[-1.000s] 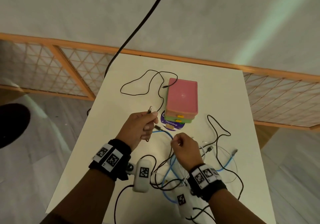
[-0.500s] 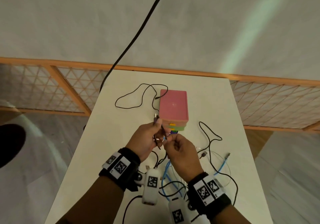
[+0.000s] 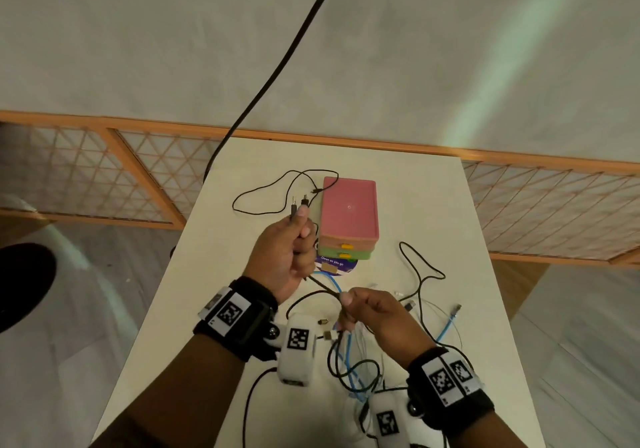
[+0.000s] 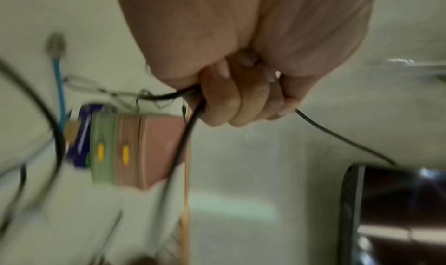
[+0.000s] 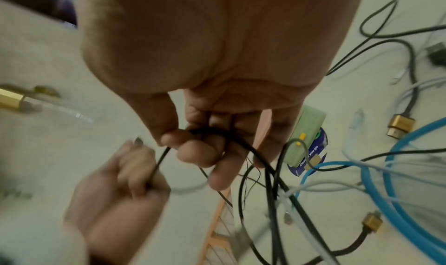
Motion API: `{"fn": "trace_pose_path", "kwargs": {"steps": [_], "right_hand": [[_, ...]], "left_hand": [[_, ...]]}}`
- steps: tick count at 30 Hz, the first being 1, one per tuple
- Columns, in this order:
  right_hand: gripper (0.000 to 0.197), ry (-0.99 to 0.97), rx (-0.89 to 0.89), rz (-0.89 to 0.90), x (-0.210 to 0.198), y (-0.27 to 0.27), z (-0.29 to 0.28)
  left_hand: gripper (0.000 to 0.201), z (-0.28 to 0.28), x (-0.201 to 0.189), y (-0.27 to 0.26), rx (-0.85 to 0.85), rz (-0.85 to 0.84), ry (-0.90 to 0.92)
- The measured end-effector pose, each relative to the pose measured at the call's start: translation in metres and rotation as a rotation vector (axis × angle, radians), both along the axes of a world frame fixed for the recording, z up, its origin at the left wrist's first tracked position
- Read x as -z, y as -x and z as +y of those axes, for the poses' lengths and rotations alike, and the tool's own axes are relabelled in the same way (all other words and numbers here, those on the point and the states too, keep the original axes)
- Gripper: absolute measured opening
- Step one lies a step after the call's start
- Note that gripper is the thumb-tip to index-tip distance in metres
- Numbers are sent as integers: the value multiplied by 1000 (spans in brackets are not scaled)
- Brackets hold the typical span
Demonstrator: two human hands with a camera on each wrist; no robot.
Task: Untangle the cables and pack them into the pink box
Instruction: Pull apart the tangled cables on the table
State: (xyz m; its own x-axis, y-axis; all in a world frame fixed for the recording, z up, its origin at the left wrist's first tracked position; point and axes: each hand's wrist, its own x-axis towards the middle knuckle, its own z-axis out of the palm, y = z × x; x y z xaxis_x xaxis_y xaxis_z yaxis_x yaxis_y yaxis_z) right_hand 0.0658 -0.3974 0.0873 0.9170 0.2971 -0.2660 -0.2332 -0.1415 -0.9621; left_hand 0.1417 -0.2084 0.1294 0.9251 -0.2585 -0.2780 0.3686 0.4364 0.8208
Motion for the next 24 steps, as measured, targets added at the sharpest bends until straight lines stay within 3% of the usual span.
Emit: {"fn": "trace_pose_path", "kwargs": {"steps": [1,4,5,8,12,14,16,18,22,24], "right_hand": [[38,-106,44,49,-3,0,-6],[26,-418,142,147,-17,-4,-11],[25,-481,162,161,-21,-5,-8],[23,-542,234,198,-26,-8,6],[26,-251,194,160,-27,-8,13],[32,-190,128,191,-30,-4,15],[34,-151,69,202,-33,2,17],[32,-82,70,173,-34,4,20],[31,13,137,123,-30,-9,26],[33,9,116,148,-27,-11,29]], "left_hand": [[43,6,1,0,55,-59,-121],[51,9,5,13,268,-374,-760],[54,6,8,17,308,-446,-869],[58,-4,17,19,249,-369,-811],[62,-17,12,23,192,-346,-849],[59,-17,13,14,3,-224,-809],[37,-9,15,-7,-245,19,-601],[37,-1,16,-15,-193,62,-499],[42,-20,11,17,215,-63,-626],[30,-28,8,17,108,-44,-596]]}}
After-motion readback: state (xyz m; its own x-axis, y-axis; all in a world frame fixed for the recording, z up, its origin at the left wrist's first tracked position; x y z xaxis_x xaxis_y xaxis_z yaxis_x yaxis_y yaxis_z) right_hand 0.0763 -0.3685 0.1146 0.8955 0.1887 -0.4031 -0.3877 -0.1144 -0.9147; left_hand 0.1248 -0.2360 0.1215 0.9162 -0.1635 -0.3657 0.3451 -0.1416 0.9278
